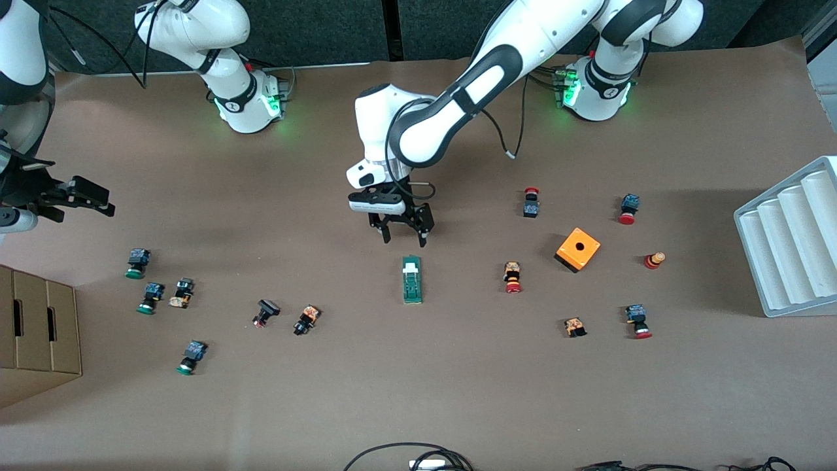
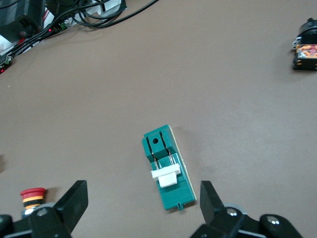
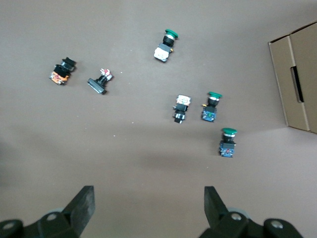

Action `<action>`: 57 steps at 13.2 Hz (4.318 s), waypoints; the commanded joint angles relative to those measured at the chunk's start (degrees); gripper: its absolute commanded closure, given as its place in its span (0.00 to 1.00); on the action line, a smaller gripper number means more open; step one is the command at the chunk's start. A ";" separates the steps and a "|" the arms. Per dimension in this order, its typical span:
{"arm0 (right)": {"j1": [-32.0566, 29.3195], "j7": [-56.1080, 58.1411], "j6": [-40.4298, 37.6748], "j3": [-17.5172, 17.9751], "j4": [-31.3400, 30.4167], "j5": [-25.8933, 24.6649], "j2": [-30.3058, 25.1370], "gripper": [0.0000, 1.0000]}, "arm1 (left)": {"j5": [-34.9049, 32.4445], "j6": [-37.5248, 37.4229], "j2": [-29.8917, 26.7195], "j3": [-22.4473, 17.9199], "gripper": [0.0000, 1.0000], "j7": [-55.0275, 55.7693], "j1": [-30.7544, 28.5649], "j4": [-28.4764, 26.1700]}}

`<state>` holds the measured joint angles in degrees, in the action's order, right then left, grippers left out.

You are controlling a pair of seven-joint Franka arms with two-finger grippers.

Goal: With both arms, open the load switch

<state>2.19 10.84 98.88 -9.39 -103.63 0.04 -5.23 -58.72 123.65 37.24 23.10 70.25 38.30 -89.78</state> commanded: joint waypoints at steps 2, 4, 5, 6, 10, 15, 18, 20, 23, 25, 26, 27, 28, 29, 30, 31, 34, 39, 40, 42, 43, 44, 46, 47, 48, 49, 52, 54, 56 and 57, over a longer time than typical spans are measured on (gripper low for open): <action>0.18 0.32 -0.01 -0.01 2.46 -2.41 1.10 0.00 | 9.56 -1.04 -4.54 -0.16 0.00 -11.69 -3.23 0.04; 0.01 0.67 -1.49 -0.19 3.17 -2.41 1.10 0.00 | 15.18 -3.83 -6.12 -0.16 0.00 -18.28 -4.11 1.61; 0.01 0.58 -1.85 -0.10 3.26 -2.41 1.01 0.00 | 17.65 -6.46 -7.08 -0.16 0.00 -21.62 -4.20 2.76; -0.08 0.58 -1.85 -0.10 3.52 -2.32 1.10 0.00 | 20.63 -9.01 -7.62 -0.25 0.00 -24.26 -4.20 4.42; 0.09 0.32 -1.24 -0.10 3.61 -1.01 1.54 0.00 | 27.41 -21.75 -7.80 -0.33 0.00 -32.87 -4.64 13.47; -0.43 0.93 -1.85 -0.36 4.58 -1.18 2.15 0.00 | 38.04 -31.78 -12.35 -0.16 0.00 -42.21 -13.32 18.06; -0.52 0.93 -1.42 -0.45 4.58 -1.27 2.24 0.00 | 42.71 -37.05 -15.70 -0.24 0.00 -47.10 -18.17 18.15; -0.35 0.85 -1.41 -0.45 4.58 -1.27 2.24 0.00 | 45.08 -40.31 -16.32 -0.16 0.00 -51.69 -22.55 19.72; -0.26 0.85 -1.41 -0.45 4.66 -1.18 2.24 0.00 | 49.22 -41.82 -18.07 -0.25 0.00 -53.28 -28.53 20.08; -0.26 0.85 -1.41 -0.45 4.66 -1.18 2.24 0.00 | 49.93 -42.08 -19.04 -0.16 0.00 -55.39 -31.87 20.08; -0.26 0.85 -1.41 -0.45 4.66 -1.18 2.24 0.00 | 50.19 -43.21 -19.66 -0.25 0.00 -56.79 -33.28 20.08; -0.26 0.76 -1.67 -0.45 4.58 -1.09 2.24 0.00 | 50.45 -44.36 -19.92 -0.16 0.00 -58.72 -35.99 20.08; -0.26 0.67 -1.76 -0.45 4.58 -1.09 2.24 0.00 | 51.85 -44.54 -20.10 -0.25 0.00 -60.48 -38.19 20.08; -0.17 0.67 -1.77 -0.45 4.66 -1.09 2.24 0.00 | 53.17 -44.63 -20.10 -0.25 0.00 -61.80 -40.57 20.08; -0.08 0.58 -1.85 -0.45 4.58 -1.09 2.24 0.00 | 54.23 -44.55 -20.62 -0.42 0.00 -63.47 -42.24 19.91; -0.08 0.58 -1.85 -0.45 4.58 -1.09 2.24 0.00 | 55.02 -44.11 -22.46 -2.16 0.00 -65.14 -42.43 18.86; -0.08 0.58 -1.85 -0.45 4.58 -1.09 2.24 0.00 | 59.58 -38.33 -31.14 -13.39 0.00 -71.28 -39.63 6.07; -0.08 0.58 -1.85 -0.45 4.58 -1.09 2.24 0.00 | 59.86 -33.65 -36.54 -18.35 0.00 -73.95 -38.13 -2.86; -0.08 0.58 -1.85 -0.45 4.58 -1.09 2.24 0.00 | 59.95 -33.73 -36.62 -18.44 0.00 -74.12 -38.13 -3.03; -0.08 0.49 -1.85 -0.45 4.58 -1.09 2.24 0.00 | 59.77 -33.56 -37.33 -19.83 0.00 -74.29 -36.56 -3.91; -0.08 0.49 -1.85 -0.45 4.58 -1.09 2.24 0.00 | 59.69 -33.30 -37.76 -23.33 0.00 -74.21 -33.41 -4.26; -0.08 0.49 -1.85 -0.45 4.66 -1.09 2.24 0.00 | 59.69 -33.29 -37.86 -25.80 0.00 -74.21 -31.03 -4.79; -0.08 0.41 -1.85 -0.45 4.58 -1.09 2.24 0.00 | 59.42 -33.47 -37.51 -25.82 0.00 -73.95 -30.84 -4.44; -0.17 0.41 -1.77 -0.45 4.58 -1.09 2.24 0.00 | 59.33 -33.73 -37.16 -25.82 0.00 -74.12 -30.75 -3.83; -0.17 0.41 -1.77 -0.45 4.58 -1.09 2.24 0.00 | 59.33 -33.73 -37.07 -25.82 0.00 -74.12 -30.66 -3.65; -0.17 0.41 -1.77 -0.45 4.58 -1.09 2.24 0.00 | 59.33 -33.82 -37.07 -25.74 0.00 -73.86 -30.57 -3.65; -0.17 0.32 -1.68 -0.45 4.58 -1.09 2.24 0.00 | 59.25 -33.82 -37.07 -25.73 0.00 -73.33 -30.57 -3.65; -0.17 0.32 -1.68 -0.45 4.58 -1.00 2.24 0.00 | 59.25 -33.82 -37.07 -25.73 0.00 -72.80 -30.57 -3.65; -0.17 0.32 -1.68 -0.45 4.58 -1.00 2.33 0.00 | 59.16 -33.82 -37.07 -25.73 0.00 -72.80 -30.57 -3.65; -0.17 0.32 -1.68 -0.45 4.58 -1.00 2.24 0.00 | 59.16 -33.82 -37.07 -25.73 0.00 -72.80 -30.66 -3.65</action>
<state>2.01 11.03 98.17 -9.76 -100.54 -0.93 -3.65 0.46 89.15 1.54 -1.80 -3.24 6.74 -92.25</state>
